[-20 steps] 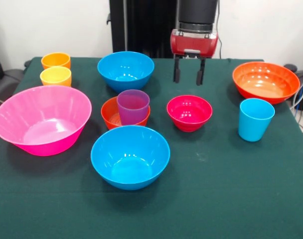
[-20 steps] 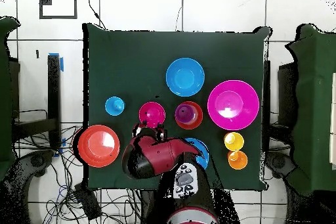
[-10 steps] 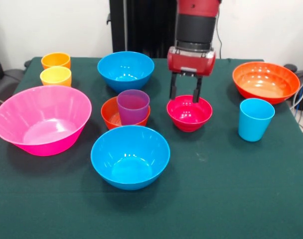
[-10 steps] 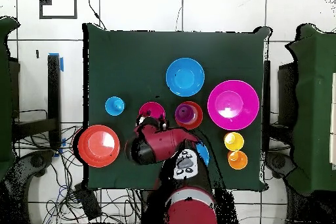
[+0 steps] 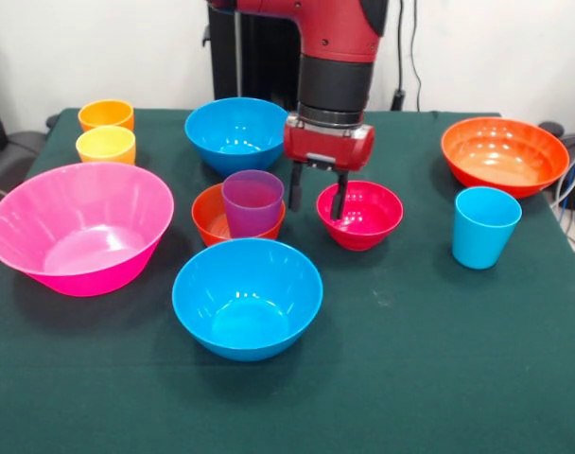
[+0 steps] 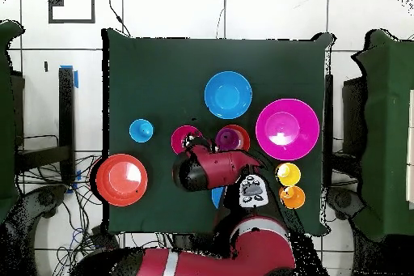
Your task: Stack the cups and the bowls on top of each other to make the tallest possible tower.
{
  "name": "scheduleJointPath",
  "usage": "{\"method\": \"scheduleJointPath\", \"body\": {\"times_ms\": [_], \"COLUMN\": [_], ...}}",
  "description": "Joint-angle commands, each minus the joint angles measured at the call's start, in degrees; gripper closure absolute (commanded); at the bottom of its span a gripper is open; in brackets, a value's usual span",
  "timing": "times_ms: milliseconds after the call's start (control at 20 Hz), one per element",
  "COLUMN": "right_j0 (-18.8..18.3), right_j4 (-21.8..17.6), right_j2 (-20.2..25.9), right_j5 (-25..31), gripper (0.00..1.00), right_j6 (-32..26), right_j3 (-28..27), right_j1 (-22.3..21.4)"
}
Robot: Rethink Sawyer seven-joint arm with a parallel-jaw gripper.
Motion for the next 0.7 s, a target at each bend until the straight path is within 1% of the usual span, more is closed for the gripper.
{"method": "scheduleJointPath", "body": {"times_ms": [50,400,700], "right_j0": [0.34,-0.10,0.37], "right_j4": [1.30,1.09,1.81], "right_j2": [5.94,7.29,9.09], "right_j5": [8.31,9.03,5.87], "gripper": [0.00,0.00,0.00], "right_j6": [0.35,-0.06,2.37], "right_j3": [-4.63,-5.57,-5.57], "right_j1": [1.59,3.29,7.61]}}
